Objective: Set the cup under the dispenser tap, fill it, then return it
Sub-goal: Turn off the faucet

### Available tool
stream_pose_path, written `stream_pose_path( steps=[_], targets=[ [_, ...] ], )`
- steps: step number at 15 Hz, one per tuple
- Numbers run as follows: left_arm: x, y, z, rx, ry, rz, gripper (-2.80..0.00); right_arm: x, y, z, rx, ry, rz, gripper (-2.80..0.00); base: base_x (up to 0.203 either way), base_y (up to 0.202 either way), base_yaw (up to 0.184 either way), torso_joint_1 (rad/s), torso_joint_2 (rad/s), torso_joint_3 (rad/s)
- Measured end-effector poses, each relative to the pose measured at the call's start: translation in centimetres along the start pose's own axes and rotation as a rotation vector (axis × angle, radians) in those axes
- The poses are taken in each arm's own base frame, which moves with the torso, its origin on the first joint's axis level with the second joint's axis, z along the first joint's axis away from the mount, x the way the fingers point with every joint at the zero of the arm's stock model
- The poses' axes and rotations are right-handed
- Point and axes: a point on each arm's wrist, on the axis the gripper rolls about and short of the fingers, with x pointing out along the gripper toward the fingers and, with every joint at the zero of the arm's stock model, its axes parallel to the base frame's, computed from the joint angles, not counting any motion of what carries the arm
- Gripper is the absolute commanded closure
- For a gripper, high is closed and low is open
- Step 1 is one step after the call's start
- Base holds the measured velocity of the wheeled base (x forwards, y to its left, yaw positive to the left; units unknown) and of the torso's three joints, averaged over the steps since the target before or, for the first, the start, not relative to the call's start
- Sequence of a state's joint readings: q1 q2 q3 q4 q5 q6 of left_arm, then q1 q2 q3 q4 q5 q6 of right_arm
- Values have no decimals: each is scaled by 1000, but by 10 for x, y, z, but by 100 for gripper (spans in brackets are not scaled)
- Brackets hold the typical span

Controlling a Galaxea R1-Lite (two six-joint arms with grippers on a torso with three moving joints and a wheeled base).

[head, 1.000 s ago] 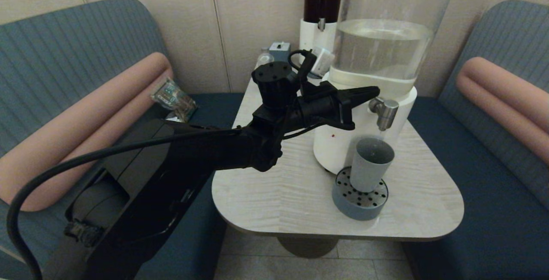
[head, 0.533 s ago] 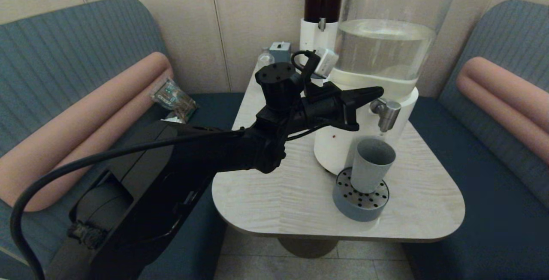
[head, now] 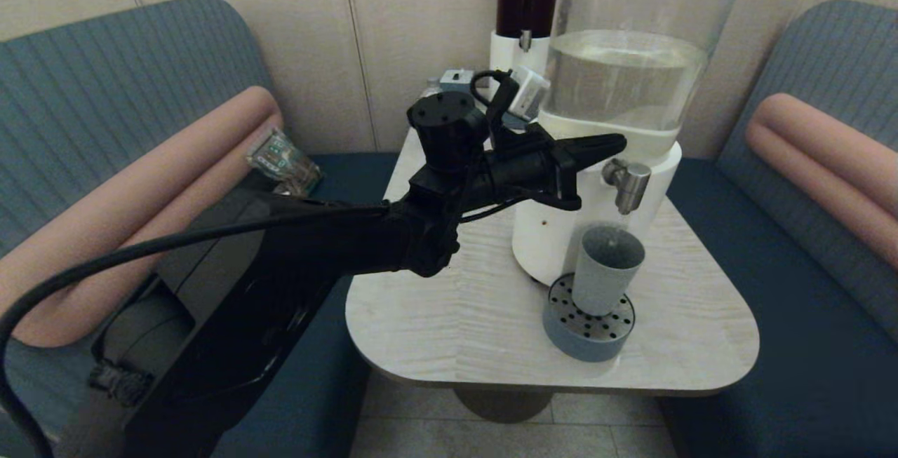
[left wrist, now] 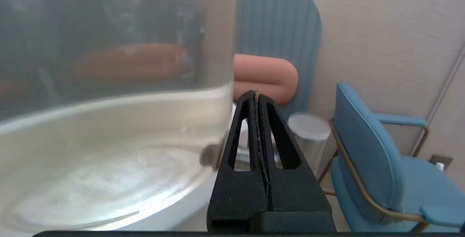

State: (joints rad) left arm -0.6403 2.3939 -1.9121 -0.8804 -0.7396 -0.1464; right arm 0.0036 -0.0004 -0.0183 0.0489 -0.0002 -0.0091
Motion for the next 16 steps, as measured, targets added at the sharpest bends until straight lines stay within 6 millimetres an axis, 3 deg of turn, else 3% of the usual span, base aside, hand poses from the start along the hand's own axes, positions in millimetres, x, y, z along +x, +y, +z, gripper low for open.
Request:
stream_pose_path(
  steps=[8, 16],
  targets=[
    [-24, -13, 2, -24, 37, 25, 0, 0, 0, 0, 0, 0, 0, 0, 0, 0, 0, 0, 0, 0],
    [-24, -18, -7, -36, 46, 18, 0, 0, 0, 0, 0, 0, 0, 0, 0, 0, 0, 0, 0, 0]
  ],
)
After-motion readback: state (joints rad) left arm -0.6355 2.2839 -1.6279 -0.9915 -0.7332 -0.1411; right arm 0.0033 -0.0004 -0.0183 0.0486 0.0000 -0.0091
